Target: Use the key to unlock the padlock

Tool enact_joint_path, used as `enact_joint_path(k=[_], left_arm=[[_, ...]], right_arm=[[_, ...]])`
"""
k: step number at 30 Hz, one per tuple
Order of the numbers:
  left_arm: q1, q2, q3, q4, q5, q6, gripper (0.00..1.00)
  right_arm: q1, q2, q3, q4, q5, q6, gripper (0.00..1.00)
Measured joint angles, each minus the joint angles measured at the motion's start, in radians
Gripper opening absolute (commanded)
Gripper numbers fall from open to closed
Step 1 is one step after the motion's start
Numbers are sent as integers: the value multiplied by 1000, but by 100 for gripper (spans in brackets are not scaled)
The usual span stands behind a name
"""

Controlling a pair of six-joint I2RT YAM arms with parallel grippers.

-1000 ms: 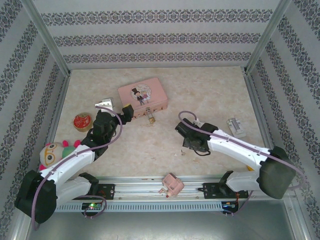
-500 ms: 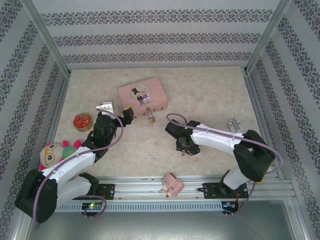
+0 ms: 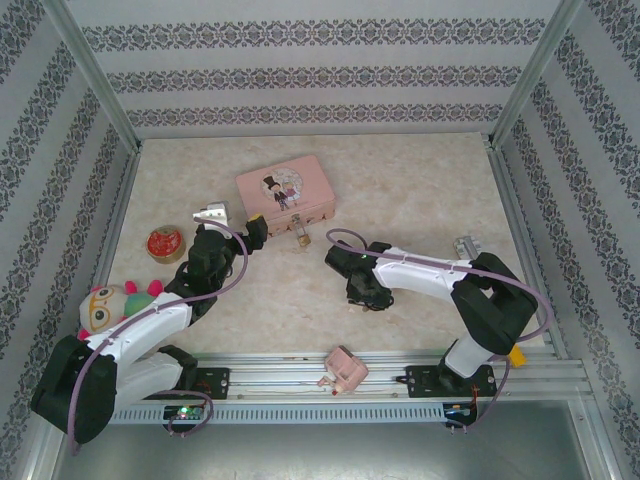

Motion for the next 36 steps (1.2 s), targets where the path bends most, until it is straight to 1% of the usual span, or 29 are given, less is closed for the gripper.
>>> enact_joint_path(k=[15,23,28,31,36], left_arm=[[0,0,-1,1,0,0,99],[0,0,-3,1,0,0,99],[0,-1,-3,1,0,0,99],[0,-2,-3,1,0,0,99],[0,-13,-5,0,0,0,99]], right_arm=[[0,-6,-38,10,-19,11,35],[11,-38,-62,4,-23,24,35],[15,-65,-63,3,-23,28,32],[15,-70,-74,3,-23,36,32],[22,-70,-82,2,-24,49,39]])
